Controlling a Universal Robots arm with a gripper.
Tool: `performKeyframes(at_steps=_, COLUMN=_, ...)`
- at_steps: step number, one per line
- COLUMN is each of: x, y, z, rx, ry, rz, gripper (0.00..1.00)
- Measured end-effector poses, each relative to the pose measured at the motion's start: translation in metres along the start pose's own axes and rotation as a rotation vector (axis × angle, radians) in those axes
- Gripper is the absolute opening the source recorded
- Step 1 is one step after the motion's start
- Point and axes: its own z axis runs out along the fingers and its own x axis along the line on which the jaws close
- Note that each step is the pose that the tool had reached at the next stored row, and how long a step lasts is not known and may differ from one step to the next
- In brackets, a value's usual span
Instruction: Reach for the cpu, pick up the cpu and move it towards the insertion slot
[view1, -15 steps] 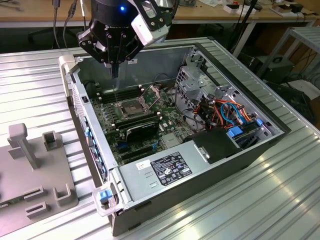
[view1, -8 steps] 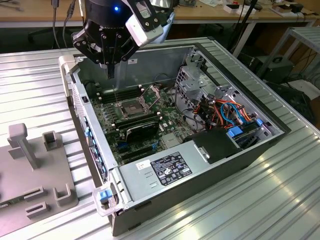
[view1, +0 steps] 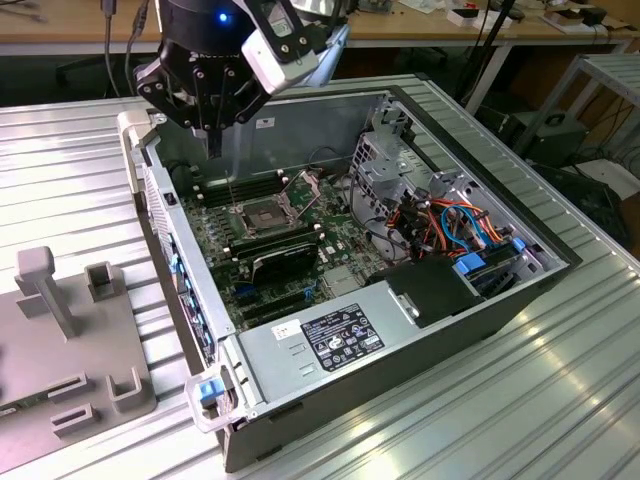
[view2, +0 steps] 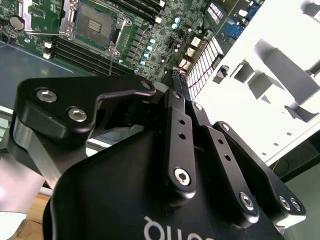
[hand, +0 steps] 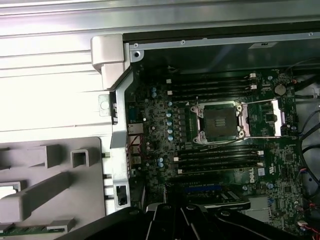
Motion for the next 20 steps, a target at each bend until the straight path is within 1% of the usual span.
performKeyframes(at_steps=7, x=0.0089, y=-0.0007, z=-0.0001, rx=0.0000, ry=0.0001, rz=0.000, gripper=0.11)
performKeyframes(at_steps=9, x=0.0134, y=-0.0010, z=-0.0002, rx=0.0000, ry=0.0000, rz=0.000, gripper=0.11)
performKeyframes(at_steps=15, x=0.0204, y=-0.0015, z=-0.0003, rx=0.0001, ry=0.0001, rz=0.000, gripper=0.11)
performKeyframes(at_steps=20, x=0.0278, y=-0.0021, z=-0.0003, rx=0.0000, ry=0.0000, rz=0.000, gripper=0.11)
